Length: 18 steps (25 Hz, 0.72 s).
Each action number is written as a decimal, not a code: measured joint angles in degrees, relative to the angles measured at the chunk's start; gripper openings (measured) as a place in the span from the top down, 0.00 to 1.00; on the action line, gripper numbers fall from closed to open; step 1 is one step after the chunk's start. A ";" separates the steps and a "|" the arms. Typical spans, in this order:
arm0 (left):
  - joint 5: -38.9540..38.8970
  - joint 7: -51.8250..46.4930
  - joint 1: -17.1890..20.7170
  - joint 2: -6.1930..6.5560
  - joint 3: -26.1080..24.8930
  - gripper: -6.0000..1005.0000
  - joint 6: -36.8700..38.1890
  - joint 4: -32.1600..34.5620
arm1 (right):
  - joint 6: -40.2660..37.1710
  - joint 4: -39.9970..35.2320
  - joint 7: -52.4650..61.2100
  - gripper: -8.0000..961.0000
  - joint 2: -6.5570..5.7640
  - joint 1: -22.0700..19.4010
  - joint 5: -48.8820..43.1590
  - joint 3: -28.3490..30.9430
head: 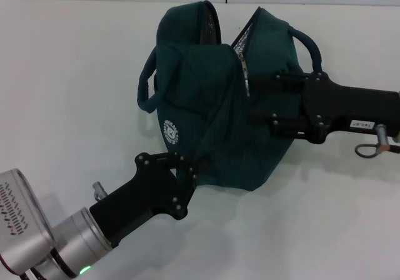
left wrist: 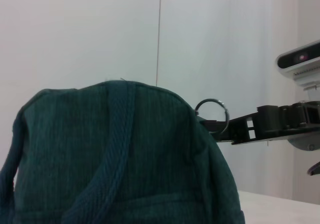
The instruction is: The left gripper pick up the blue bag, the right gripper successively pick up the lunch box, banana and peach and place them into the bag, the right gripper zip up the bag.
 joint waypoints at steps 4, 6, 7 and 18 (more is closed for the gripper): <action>0.01 0.00 0.11 0.00 0.00 0.95 0.00 0.03 | 3.01 0.06 -0.30 0.33 -0.01 -0.18 5.40 -5.72; 0.02 0.00 0.12 0.00 0.00 0.95 0.00 0.05 | 5.00 0.08 -0.33 0.33 0.00 -0.31 8.47 -9.06; 0.02 0.00 0.13 0.00 0.00 0.95 0.00 0.07 | 5.90 0.08 -0.33 0.34 -0.01 -0.38 10.02 -10.62; 0.01 0.77 0.48 0.00 0.00 0.96 -0.08 0.24 | 10.97 0.22 -0.37 0.38 -0.01 -2.24 22.51 -19.45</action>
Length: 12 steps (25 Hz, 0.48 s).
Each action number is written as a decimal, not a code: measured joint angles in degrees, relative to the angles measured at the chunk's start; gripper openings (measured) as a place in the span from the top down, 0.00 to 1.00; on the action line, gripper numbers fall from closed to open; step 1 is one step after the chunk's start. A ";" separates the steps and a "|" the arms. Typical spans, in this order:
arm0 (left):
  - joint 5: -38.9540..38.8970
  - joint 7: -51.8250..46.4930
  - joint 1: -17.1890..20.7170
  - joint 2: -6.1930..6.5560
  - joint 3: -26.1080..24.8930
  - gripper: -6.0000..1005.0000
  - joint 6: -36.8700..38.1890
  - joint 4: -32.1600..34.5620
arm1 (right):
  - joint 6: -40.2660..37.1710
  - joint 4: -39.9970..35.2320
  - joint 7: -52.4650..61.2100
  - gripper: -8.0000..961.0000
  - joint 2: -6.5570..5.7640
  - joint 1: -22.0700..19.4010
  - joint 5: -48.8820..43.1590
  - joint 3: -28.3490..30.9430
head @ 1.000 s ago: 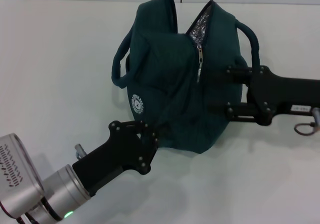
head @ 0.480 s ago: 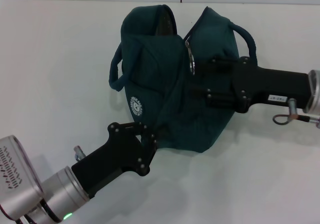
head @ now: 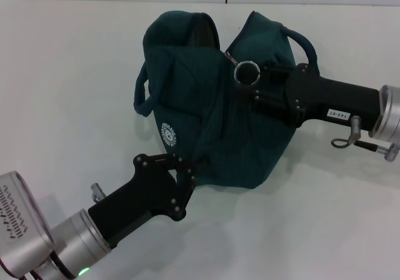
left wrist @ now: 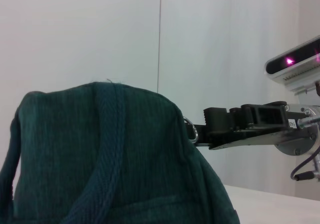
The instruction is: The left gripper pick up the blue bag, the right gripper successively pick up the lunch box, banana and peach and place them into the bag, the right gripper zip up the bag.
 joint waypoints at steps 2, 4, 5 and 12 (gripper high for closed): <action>0.07 0.00 0.00 0.00 0.00 0.96 -0.01 0.00 | 0.04 0.00 0.02 0.39 0.00 -0.23 0.27 -0.22; 0.07 0.01 -0.06 0.00 0.00 0.96 -0.01 0.00 | 0.06 0.00 0.13 0.48 -0.01 -0.36 0.30 -0.41; 0.08 0.01 -0.09 0.00 0.00 0.96 -0.01 0.00 | 0.07 0.00 0.17 0.56 0.00 -0.47 0.30 -0.47; 0.08 0.02 -0.30 0.00 0.00 0.96 -0.09 0.00 | 0.43 0.01 0.06 0.69 0.00 -0.66 0.42 -0.49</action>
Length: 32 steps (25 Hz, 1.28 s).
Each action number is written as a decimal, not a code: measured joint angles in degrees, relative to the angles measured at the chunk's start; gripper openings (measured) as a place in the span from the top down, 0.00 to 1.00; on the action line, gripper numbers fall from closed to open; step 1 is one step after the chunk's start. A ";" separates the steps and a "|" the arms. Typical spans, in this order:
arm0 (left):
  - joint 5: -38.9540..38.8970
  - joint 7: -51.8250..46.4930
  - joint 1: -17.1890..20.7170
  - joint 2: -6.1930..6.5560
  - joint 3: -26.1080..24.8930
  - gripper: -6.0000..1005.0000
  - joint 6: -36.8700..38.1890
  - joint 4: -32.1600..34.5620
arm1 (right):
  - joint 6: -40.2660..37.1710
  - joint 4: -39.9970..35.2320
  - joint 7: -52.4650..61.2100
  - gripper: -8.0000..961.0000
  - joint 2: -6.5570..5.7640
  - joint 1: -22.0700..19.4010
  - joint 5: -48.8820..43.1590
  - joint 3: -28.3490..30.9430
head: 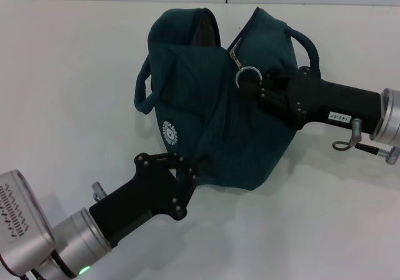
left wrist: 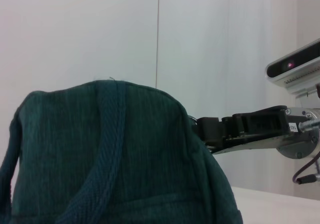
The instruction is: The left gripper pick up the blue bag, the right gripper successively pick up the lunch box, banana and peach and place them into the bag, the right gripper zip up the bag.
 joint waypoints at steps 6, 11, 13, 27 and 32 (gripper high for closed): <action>-0.02 0.00 0.00 0.00 0.00 0.96 -0.07 0.09 | 0.29 0.15 0.01 0.76 0.00 -0.14 1.62 -0.08; -0.04 0.00 0.12 0.00 0.00 0.96 -0.10 0.09 | 0.36 0.70 -0.04 0.90 0.00 -0.60 2.36 -0.12; -0.05 0.00 0.12 0.00 0.00 0.96 -0.10 0.09 | 0.38 0.70 -0.07 0.91 0.00 -0.86 2.38 -0.15; -0.06 0.00 0.08 0.00 0.02 0.95 -0.09 0.09 | -4.63 -1.54 -2.47 0.98 -0.35 -5.40 5.33 3.71; 0.16 0.00 0.02 0.00 0.31 0.95 -0.08 0.09 | -4.63 -2.96 -3.03 0.98 -0.31 -4.02 5.33 3.83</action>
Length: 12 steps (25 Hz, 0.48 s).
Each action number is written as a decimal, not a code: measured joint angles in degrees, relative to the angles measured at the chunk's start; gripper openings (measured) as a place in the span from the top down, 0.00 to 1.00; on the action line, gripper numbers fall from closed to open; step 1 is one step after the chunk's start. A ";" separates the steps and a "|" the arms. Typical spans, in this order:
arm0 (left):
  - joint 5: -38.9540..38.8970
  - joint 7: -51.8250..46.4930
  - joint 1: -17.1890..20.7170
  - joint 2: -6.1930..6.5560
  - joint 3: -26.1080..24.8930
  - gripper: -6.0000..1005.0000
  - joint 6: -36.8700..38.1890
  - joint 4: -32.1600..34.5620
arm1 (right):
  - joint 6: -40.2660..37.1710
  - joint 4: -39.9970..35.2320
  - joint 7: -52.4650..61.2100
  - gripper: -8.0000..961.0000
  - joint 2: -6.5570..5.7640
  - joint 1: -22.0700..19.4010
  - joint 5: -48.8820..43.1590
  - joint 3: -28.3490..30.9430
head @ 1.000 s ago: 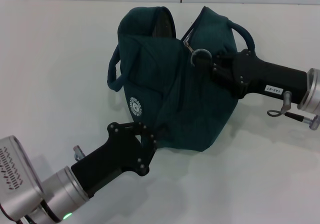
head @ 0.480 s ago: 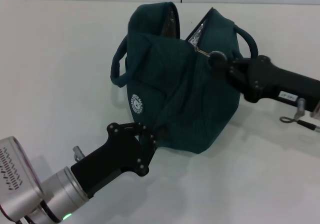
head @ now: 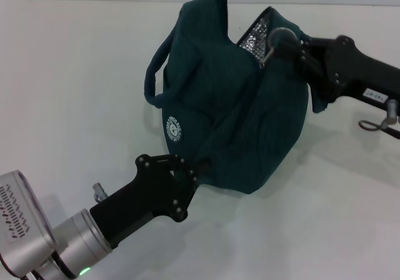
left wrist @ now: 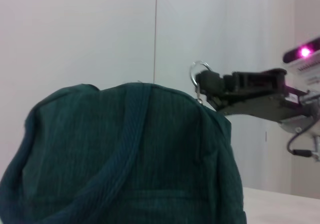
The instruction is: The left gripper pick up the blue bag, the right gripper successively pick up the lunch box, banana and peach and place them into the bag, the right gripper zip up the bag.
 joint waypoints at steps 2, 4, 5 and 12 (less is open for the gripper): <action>0.08 0.00 0.00 0.00 0.10 0.95 0.06 -0.03 | 0.06 -0.11 -0.09 0.98 0.02 1.16 0.00 -0.07; 0.19 -0.02 0.01 0.00 0.14 0.94 0.34 -0.09 | 0.06 0.08 -0.09 0.98 0.02 2.35 -0.09 -0.30; 0.28 -0.03 0.02 0.00 0.12 0.94 0.58 -0.15 | 0.10 0.28 -0.09 0.98 0.02 2.78 -0.19 -0.52; -0.22 -1.31 0.94 0.18 -0.20 0.92 9.06 0.28 | 0.52 0.59 0.09 0.98 -0.02 4.21 -0.44 -2.48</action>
